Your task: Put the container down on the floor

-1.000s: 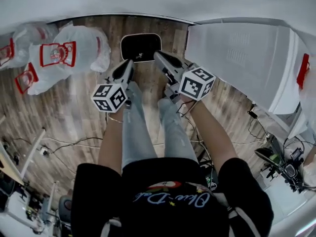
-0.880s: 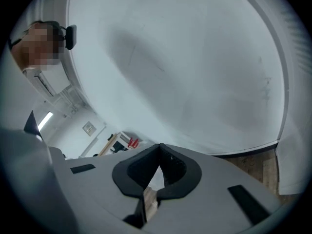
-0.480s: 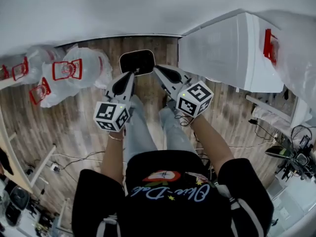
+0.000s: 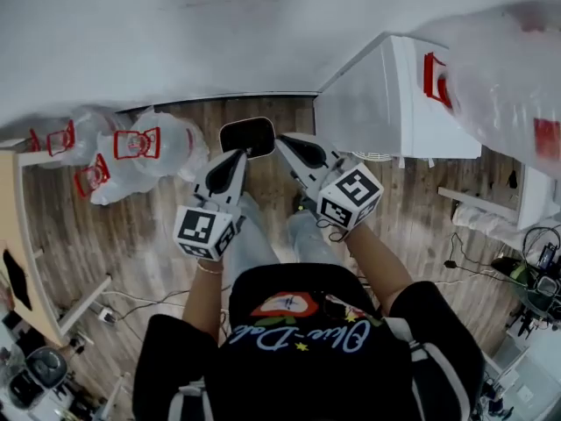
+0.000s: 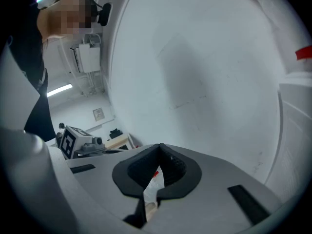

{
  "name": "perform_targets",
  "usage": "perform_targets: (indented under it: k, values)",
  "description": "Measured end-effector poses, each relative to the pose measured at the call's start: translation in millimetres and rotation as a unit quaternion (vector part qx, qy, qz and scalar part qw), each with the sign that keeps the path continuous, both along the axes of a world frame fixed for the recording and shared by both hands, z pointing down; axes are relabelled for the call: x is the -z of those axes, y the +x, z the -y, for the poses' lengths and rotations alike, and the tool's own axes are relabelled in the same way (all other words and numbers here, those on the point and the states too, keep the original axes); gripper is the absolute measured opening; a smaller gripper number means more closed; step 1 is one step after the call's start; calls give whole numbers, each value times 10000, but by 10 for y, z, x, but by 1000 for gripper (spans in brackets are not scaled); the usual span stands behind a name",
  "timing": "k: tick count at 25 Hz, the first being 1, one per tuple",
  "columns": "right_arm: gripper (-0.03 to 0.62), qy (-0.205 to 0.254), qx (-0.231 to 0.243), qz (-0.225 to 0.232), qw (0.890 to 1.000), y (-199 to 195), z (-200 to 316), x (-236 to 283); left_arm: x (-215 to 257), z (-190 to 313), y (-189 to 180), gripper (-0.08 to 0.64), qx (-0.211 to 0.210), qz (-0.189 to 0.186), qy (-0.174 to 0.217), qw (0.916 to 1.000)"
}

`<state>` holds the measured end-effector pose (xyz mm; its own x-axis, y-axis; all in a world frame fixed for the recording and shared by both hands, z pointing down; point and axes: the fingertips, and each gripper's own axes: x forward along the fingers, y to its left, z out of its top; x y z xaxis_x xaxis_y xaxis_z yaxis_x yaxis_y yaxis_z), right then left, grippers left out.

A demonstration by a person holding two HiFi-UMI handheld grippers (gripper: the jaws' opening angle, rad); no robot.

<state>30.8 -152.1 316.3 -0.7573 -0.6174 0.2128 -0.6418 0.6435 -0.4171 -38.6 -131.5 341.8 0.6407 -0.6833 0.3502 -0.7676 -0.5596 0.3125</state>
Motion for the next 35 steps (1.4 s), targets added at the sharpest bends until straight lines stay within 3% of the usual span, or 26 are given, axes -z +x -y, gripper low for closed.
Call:
perform_targets:
  k: [6, 12, 18, 28, 35]
  values:
    - [-2, 487, 143, 44, 9987, 23, -116, 423, 462, -93, 147, 6, 108, -329, 293, 9990]
    - [-2, 728, 268, 324, 9965, 64, -215, 808, 900, -222, 273, 6, 18, -159, 648, 9978]
    - [-2, 1091, 524, 237, 9924, 113, -348, 1054, 1131, -355, 329, 6, 164, -90, 775, 9968]
    - [-2, 1024, 529, 312, 9928, 258, -536, 1157, 1262, -551, 455, 6, 331, -78, 880, 9955]
    - [-2, 1145, 558, 21, 9919, 323, -648, 1202, 1349, -656, 463, 6, 390, -61, 998, 9942]
